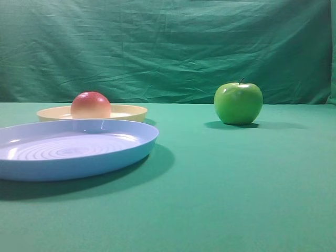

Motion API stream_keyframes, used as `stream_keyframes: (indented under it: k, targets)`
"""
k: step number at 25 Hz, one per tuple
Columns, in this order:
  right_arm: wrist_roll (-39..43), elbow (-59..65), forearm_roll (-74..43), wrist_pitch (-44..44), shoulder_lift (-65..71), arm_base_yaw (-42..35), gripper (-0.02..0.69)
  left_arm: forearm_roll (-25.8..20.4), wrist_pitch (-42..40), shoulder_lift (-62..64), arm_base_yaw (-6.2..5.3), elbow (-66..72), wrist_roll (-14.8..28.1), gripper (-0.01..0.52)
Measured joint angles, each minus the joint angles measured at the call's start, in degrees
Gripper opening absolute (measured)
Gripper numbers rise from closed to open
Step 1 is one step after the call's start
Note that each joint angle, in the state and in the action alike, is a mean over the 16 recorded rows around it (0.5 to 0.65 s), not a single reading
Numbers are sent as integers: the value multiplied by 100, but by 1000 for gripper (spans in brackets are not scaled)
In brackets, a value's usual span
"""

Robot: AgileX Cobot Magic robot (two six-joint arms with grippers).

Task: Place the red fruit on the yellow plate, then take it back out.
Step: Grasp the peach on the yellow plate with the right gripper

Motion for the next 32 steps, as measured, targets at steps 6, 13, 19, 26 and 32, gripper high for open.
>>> stream_keyframes:
  k: [6, 13, 19, 26, 32]
  targets:
    - [-15, -1117, 45, 584, 650, 338, 0, 0, 0, 0, 0, 0, 4, 0]
    - [-165, -2701, 53, 1847, 1869, 1014, 0, 0, 0, 0, 0, 0, 9, 0]
    - [-337, -3789, 147, 2865, 3092, 1586, 0, 0, 0, 0, 0, 0, 10, 0]
    - [-479, -4689, 352, 3636, 4338, 1964, 0, 0, 0, 0, 0, 0, 10, 0]
    - [-525, -5112, 528, 3665, 4904, 2019, 0, 0, 0, 0, 0, 0, 10, 0]
